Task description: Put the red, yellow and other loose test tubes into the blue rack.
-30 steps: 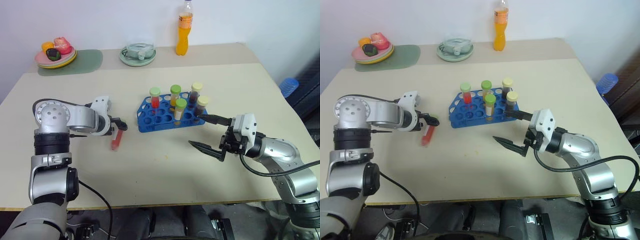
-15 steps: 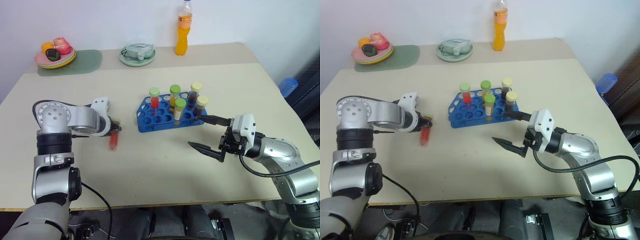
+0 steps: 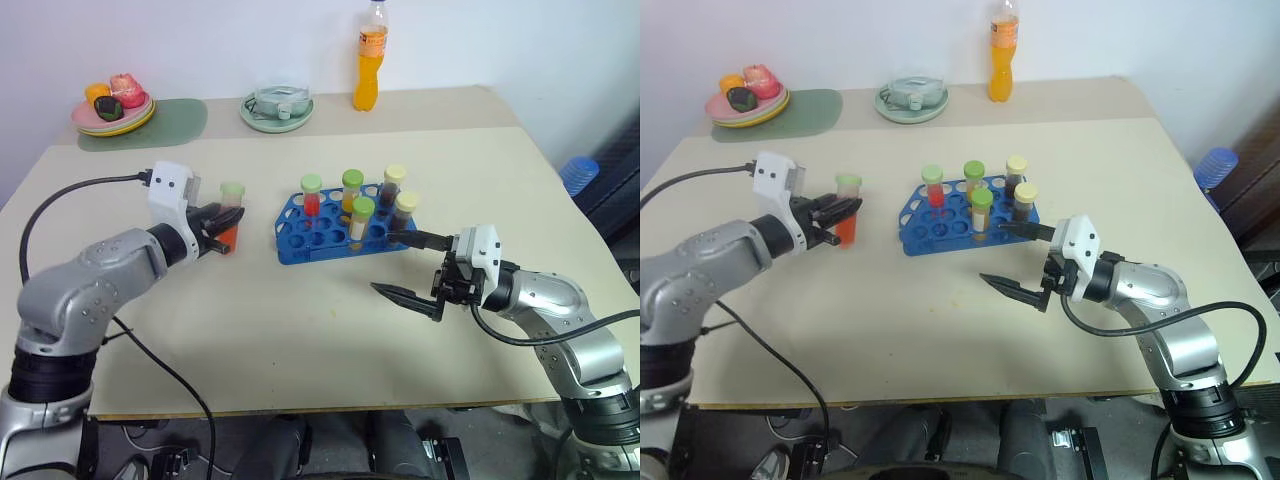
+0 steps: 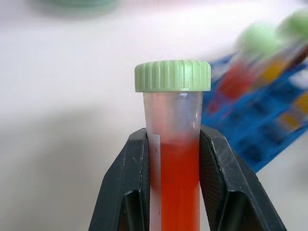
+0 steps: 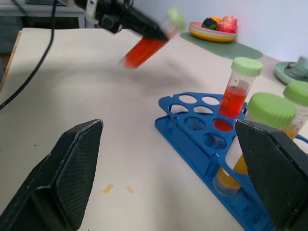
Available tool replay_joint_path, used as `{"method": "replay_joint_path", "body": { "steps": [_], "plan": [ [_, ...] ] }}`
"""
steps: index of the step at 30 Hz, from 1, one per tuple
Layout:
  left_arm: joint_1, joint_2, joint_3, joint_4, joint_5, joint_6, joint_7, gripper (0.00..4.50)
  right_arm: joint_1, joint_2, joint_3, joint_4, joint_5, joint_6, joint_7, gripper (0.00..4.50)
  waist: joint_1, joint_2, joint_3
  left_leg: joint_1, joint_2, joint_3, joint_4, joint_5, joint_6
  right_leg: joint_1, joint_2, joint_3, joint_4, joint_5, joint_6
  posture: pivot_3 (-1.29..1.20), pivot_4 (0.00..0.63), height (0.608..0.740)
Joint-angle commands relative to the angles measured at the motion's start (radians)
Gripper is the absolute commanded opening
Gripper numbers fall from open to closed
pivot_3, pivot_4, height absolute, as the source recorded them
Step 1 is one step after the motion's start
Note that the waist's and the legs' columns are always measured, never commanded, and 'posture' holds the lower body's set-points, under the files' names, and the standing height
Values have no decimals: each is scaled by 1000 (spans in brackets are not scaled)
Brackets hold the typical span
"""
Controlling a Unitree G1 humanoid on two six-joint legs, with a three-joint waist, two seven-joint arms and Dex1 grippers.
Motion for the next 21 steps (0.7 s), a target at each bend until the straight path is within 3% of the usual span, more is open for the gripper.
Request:
{"method": "replay_joint_path", "body": {
  "steps": [1, 4, 10, 21],
  "plan": [
    [50, -50, -54, -24, 200, -312, -126, 955, 10, 7, -22, -2, -9, -32, 2, 4500, -2, 0, 0, 0, 0, 0, 0, 0, 0, 0, 0, 0, -1, 0, 0, 0, 150, 740],
    [77, -144, -89, 26, 278, -526, -220, 955, 21, 9, -35, 3, -11, -39, -5, 4500, -2, 0, 0, 0, 0, 0, 0, 0, 0, 1, 0, -1, -2, 0, 0, 0, 150, 740],
    [49, -301, -136, 208, 386, -792, -319, 955, 77, -5, -75, -28, -16, -32, -36, 4500, 0, 0, 0, 0, 1, 0, 0, 0, 0, 2, 0, -2, -3, 1, -1, 0, 150, 740],
    [-60, -475, -175, 514, 464, -1023, -406, 955, 210, -26, -181, -130, 32, 91, -122, 4500, 6, 0, 0, 0, 0, 0, 1, 0, 1, 3, 0, -2, -3, 1, 0, 0, 150, 740]
  ]
}}
